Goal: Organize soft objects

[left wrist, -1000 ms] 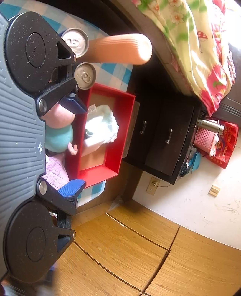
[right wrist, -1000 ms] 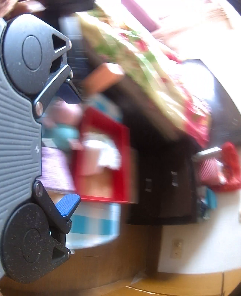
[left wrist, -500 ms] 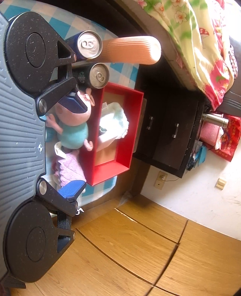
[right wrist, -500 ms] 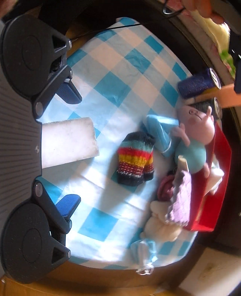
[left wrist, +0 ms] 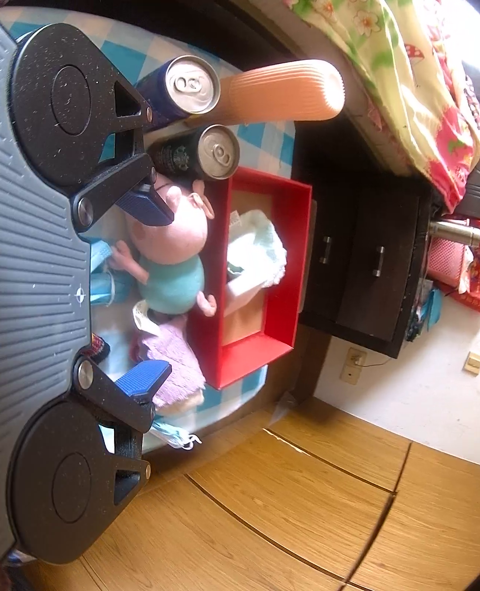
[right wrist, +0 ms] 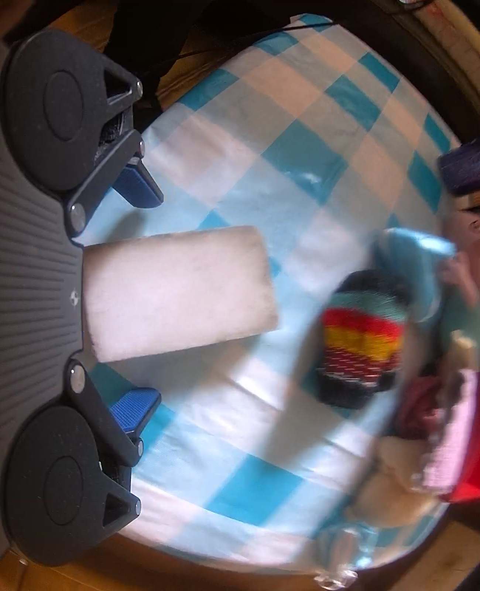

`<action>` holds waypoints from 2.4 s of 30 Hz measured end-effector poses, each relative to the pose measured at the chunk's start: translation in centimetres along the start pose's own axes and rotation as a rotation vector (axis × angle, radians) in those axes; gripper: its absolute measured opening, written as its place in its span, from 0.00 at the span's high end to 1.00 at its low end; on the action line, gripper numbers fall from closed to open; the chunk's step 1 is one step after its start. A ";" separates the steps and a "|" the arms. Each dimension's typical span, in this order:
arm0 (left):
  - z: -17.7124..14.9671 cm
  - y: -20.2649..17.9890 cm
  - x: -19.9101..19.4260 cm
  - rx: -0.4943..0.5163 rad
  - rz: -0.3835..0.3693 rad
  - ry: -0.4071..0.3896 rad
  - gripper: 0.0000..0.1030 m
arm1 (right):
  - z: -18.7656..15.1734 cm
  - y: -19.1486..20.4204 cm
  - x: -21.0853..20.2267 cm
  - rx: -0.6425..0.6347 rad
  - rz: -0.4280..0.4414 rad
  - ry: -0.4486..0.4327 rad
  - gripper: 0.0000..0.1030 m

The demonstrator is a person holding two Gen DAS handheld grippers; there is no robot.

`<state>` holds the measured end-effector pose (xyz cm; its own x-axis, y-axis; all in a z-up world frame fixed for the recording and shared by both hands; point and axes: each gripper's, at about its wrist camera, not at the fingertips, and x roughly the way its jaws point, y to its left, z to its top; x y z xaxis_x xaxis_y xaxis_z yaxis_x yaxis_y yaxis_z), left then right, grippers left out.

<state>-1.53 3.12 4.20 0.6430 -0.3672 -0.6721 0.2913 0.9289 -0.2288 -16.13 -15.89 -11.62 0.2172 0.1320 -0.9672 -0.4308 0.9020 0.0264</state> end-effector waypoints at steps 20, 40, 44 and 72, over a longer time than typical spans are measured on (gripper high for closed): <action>2.4 -5.0 13.1 0.743 0.143 0.396 0.22 | -0.8 -3.9 -2.5 0.036 0.111 -0.117 0.64; 0.8 -2.4 17.3 0.696 0.224 0.572 0.18 | 0.9 -6.5 -1.6 0.207 0.280 -0.100 0.63; 1.2 -0.5 13.8 0.433 0.118 0.504 0.19 | 0.7 -6.9 -2.3 0.235 0.276 -0.140 0.64; -1.0 1.1 -1.6 -0.101 0.012 0.005 0.19 | 3.4 -6.8 -7.7 0.334 0.251 -0.377 0.64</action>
<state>-2.90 4.73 4.33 0.6425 -0.3563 -0.6784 0.2105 0.9333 -0.2908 -11.90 -21.60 -3.51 0.4683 0.4424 -0.7649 -0.2228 0.8968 0.3823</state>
